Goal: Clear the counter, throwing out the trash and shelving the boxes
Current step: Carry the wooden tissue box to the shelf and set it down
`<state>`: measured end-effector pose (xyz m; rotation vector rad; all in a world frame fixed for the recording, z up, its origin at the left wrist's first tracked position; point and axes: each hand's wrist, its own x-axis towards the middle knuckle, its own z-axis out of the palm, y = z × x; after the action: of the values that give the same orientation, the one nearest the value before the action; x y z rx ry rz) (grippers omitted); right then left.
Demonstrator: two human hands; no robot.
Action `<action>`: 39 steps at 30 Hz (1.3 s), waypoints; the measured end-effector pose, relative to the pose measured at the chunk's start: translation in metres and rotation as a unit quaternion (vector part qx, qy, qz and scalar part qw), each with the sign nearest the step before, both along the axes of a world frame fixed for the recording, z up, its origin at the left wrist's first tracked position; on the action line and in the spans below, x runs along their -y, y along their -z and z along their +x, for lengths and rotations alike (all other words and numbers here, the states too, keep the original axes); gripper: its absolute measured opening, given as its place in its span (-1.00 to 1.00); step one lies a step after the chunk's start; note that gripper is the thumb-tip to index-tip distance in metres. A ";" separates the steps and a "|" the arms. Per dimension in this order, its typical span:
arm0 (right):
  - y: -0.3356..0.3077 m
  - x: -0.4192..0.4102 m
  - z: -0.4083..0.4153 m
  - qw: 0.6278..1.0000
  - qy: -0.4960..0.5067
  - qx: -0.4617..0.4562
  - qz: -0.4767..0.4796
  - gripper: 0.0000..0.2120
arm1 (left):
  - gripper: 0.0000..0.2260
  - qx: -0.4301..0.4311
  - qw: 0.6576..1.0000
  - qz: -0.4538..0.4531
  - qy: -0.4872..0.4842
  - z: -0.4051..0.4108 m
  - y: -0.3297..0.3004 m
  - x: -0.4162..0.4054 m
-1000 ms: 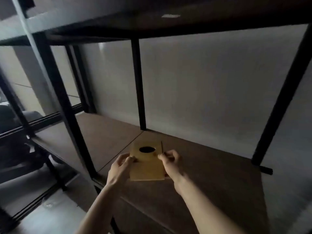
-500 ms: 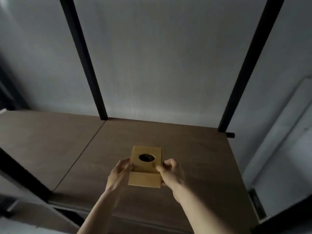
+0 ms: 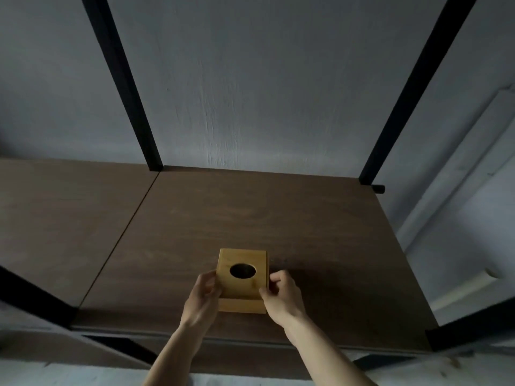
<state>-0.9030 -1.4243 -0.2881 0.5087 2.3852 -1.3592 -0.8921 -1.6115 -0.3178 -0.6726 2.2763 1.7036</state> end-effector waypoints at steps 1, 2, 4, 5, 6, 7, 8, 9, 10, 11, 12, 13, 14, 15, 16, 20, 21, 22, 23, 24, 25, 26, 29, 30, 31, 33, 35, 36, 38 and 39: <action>0.002 0.000 0.000 1.000 -0.003 0.002 -0.002 -0.75 | -0.78 0.001 1.000 -0.002 0.004 0.000 0.001 0.000; 0.005 0.000 0.000 1.000 -0.006 0.003 -0.003 -0.75 | -0.78 0.001 1.000 -0.004 0.006 0.000 0.003 0.000; 0.007 0.001 0.001 1.000 -0.012 0.005 -0.004 -0.73 | -0.80 0.001 1.000 -0.012 0.011 0.001 0.005 0.001; 0.008 0.002 0.001 1.000 -0.016 0.007 -0.005 -0.72 | -0.81 0.003 1.000 -0.014 0.015 0.000 0.006 0.003; 0.008 0.002 0.001 1.000 -0.019 0.010 -0.007 -0.71 | -0.81 0.004 1.000 -0.017 0.023 0.000 0.006 0.004; 0.007 0.003 0.002 1.000 -0.022 0.013 -0.010 -0.70 | -0.81 0.006 0.999 -0.022 0.030 -0.001 0.004 0.004; 0.004 0.003 0.003 0.999 -0.026 0.015 -0.013 -0.68 | -0.79 0.009 0.999 -0.029 0.038 -0.001 0.001 0.004; 0.001 0.003 0.003 0.999 -0.034 0.018 -0.013 -0.64 | -0.76 0.013 0.998 -0.040 0.048 -0.001 -0.003 0.003; -0.002 0.002 0.004 0.999 -0.044 0.018 -0.008 -0.58 | -0.70 0.019 0.996 -0.058 0.058 -0.002 -0.006 0.003; -0.004 0.001 0.005 0.998 -0.057 0.013 0.009 -0.52 | -0.65 0.022 0.994 -0.082 0.068 -0.002 -0.008 0.002; -0.008 0.000 0.007 0.997 -0.073 0.002 0.040 -0.47 | -0.63 0.018 0.990 -0.113 0.077 -0.002 -0.012 0.002; -0.012 -0.003 0.009 0.992 -0.090 -0.013 0.083 -0.42 | -0.62 0.009 0.985 -0.150 0.089 -0.003 -0.017 0.002; -0.016 -0.007 0.011 0.985 -0.105 -0.032 0.130 -0.39 | -0.61 -0.004 0.976 -0.191 0.107 -0.003 -0.025 0.002; -0.021 -0.011 0.014 0.976 -0.121 -0.050 0.175 -0.36 | -0.60 -0.018 0.963 -0.233 0.130 -0.003 -0.033 0.000; -0.027 -0.016 0.017 0.964 -0.140 -0.066 0.216 -0.34 | -0.56 -0.035 0.948 -0.273 0.158 -0.003 -0.042 -0.002; -0.055 -0.039 0.034 0.916 -0.198 -0.091 0.337 -0.27 | -0.33 -0.119 0.879 -0.370 0.275 -0.002 -0.076 -0.019; -0.063 -0.045 0.040 0.906 -0.203 -0.094 0.359 -0.26 | -0.30 -0.133 0.862 -0.384 0.303 -0.003 -0.083 -0.025; -0.069 -0.052 0.045 0.897 -0.206 -0.096 0.378 -0.25 | -0.27 -0.143 0.845 -0.398 0.328 -0.003 -0.091 -0.032; -0.076 -0.060 0.051 0.890 -0.207 -0.099 0.395 -0.24 | -0.25 -0.153 0.827 -0.411 0.352 -0.003 -0.096 -0.041; -0.082 -0.068 0.057 0.883 -0.203 -0.104 0.409 -0.24 | -0.23 -0.163 0.810 -0.421 0.374 -0.002 -0.102 -0.051; -0.089 -0.077 0.064 0.880 -0.194 -0.108 0.419 -0.24 | -0.21 -0.174 0.796 -0.426 0.393 -0.001 -0.109 -0.062; -0.096 -0.086 0.071 0.880 -0.180 -0.112 0.424 -0.24 | -0.19 -0.186 0.785 -0.427 0.408 0.002 -0.116 -0.074; -0.117 -0.119 0.101 0.886 -0.129 -0.115 0.431 -0.23 | -0.20 -0.228 0.751 -0.425 0.450 0.015 -0.136 -0.118; -0.123 -0.131 0.114 0.888 -0.110 -0.115 0.431 -0.23 | -0.20 -0.242 0.741 -0.425 0.461 0.021 -0.143 -0.133; -0.130 -0.144 0.128 0.891 -0.093 -0.113 0.430 -0.22 | -0.20 -0.257 0.731 -0.423 0.470 0.029 -0.148 -0.150; -0.141 -0.171 0.162 0.899 -0.056 -0.105 0.422 -0.22 | -0.19 -0.283 0.712 -0.416 0.489 0.049 -0.159 -0.184; -0.148 -0.199 0.201 0.902 -0.017 -0.098 0.421 -0.21 | -0.17 -0.303 0.689 -0.407 0.517 0.075 -0.168 -0.218; -0.152 -0.212 0.222 0.903 0.003 -0.090 0.419 -0.22 | -0.16 -0.307 0.677 -0.401 0.536 0.091 -0.172 -0.235; -0.159 -0.237 0.272 0.906 0.048 -0.076 0.414 -0.23 | -0.15 -0.323 0.653 -0.381 0.570 0.126 -0.182 -0.268; -0.162 -0.249 0.298 0.905 0.071 -0.071 0.414 -0.24 | -0.16 -0.336 0.642 -0.369 0.582 0.145 -0.186 -0.284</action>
<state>-0.6049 -1.1753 -0.1263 0.8237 3.0344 -0.3489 -0.7473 -1.3274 -0.1319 1.3836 2.6609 0.3007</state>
